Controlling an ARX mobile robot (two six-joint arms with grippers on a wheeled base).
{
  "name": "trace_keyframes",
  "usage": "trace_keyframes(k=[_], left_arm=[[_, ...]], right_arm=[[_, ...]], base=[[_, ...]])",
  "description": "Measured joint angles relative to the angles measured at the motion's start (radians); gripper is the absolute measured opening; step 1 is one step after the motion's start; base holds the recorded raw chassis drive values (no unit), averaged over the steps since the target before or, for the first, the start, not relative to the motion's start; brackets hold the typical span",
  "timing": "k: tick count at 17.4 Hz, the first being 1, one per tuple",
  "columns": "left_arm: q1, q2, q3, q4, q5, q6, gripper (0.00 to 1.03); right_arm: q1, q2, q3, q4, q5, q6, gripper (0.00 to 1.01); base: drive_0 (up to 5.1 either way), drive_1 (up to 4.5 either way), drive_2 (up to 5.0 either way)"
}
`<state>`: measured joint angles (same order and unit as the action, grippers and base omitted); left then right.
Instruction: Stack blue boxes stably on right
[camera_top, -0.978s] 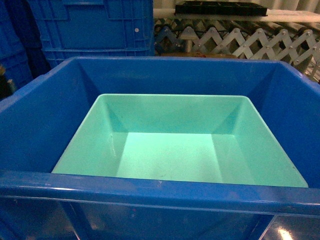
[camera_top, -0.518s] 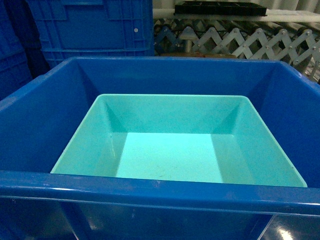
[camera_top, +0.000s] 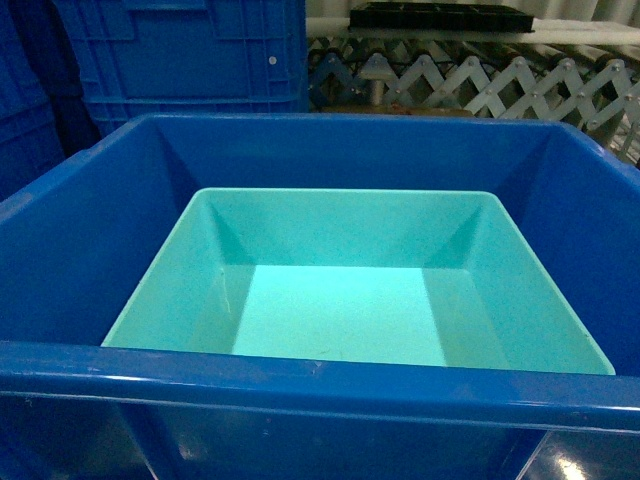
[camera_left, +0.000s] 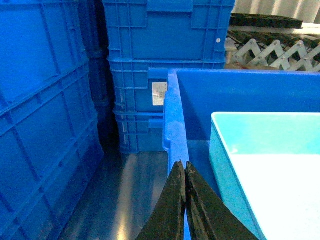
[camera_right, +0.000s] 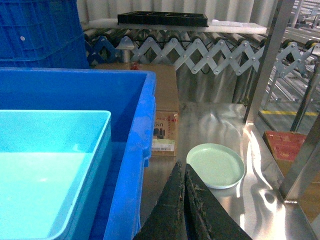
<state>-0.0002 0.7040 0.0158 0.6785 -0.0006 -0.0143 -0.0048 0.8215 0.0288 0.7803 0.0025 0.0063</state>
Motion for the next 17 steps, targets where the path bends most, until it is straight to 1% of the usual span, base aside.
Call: trace_keyframes(k=[1,6,10,17], left_arm=[[0.0,-0.016,0.0,-0.014,0.0,0.0,0.02],[0.0,-0.22,0.0,-0.203,0.0,0.0,0.02],[0.0,-0.351,-0.001,-0.326,0.0,0.0,0.02],[0.0,-0.502,-0.001,-0.477,0.0,0.0,0.02]], right_arm=[[0.0,-0.007,-0.002,-0.006,0.0,0.0,0.02],[0.0,-0.236,-0.014,-0.207,0.0,0.0,0.02],[0.0,-0.391,-0.015,-0.351,0.0,0.0,0.02],[0.0,-0.573,-0.015,-0.53,0.0,0.0,0.02]], base=[[0.0,0.0,0.0],[0.0,0.0,0.0],[0.0,0.0,0.0],[0.0,0.0,0.0]])
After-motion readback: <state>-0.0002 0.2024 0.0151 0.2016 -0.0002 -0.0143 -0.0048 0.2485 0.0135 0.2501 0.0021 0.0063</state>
